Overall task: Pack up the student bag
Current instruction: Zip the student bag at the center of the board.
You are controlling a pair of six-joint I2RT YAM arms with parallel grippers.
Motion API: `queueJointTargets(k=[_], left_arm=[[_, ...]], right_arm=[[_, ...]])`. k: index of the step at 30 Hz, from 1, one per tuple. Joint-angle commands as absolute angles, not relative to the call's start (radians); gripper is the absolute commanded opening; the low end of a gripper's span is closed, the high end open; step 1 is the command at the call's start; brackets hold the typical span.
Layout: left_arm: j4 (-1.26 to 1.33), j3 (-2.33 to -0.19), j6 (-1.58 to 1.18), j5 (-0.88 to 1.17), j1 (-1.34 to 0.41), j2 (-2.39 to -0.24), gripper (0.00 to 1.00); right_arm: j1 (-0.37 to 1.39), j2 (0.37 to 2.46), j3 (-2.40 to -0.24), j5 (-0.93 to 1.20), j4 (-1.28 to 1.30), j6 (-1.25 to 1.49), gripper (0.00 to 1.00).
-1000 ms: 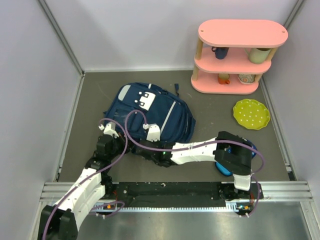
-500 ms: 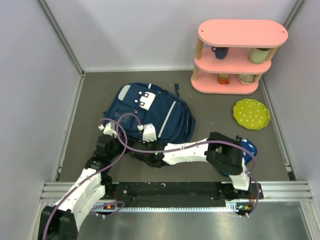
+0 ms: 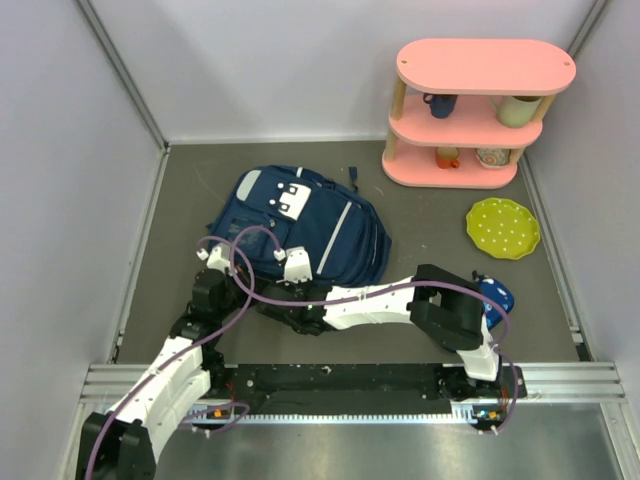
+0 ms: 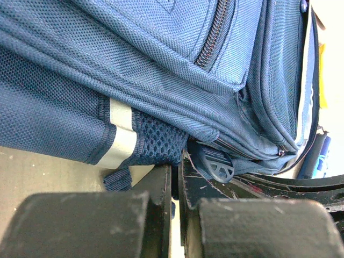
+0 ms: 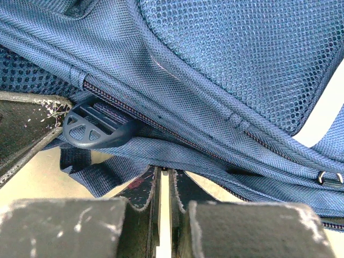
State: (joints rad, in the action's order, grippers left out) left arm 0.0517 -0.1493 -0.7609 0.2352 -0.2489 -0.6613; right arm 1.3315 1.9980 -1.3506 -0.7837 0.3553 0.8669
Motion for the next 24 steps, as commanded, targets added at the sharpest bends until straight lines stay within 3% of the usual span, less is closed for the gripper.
queueJointTargets(k=[1, 23, 24], left_arm=[[0.084, -0.161, -0.764, 0.301, -0.255, -0.632, 0.00], [-0.140, -0.212, -0.710, 0.095, -0.253, -0.537, 0.00], [-0.147, -0.222, -0.692, 0.119, -0.253, -0.529, 0.09]], right_arm=[[1.324, 1.941, -1.352, -0.818, 0.334, 0.868, 0.00], [1.220, 1.451, -0.782, -0.586, 0.232, 0.893, 0.00], [1.213, 1.436, -0.772, -0.542, 0.198, 0.864, 0.00]])
